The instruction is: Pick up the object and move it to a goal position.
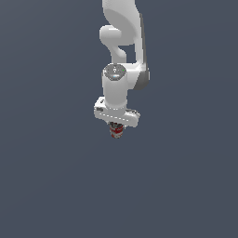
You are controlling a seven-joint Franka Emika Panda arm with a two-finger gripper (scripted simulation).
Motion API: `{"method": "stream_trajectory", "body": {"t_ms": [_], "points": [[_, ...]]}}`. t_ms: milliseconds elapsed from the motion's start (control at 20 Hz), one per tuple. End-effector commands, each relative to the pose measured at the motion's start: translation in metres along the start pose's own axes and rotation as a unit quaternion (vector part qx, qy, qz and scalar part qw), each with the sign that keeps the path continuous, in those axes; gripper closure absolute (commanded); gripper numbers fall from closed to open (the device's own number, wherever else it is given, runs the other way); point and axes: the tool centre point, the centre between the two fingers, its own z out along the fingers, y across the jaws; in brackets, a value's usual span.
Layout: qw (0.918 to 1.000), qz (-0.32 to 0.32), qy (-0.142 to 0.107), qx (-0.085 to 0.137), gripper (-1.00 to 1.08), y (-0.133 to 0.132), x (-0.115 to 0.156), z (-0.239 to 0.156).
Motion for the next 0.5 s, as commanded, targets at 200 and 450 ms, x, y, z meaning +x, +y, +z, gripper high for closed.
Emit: {"method": "stream_trajectory", "body": {"t_ms": [200,450], "points": [[1.0,0.0,0.003,0.0,1.08,-0.048,-0.033,-0.053],[1.0,0.0,0.003,-0.001,1.08,-0.088,-0.061,-0.097]]}}
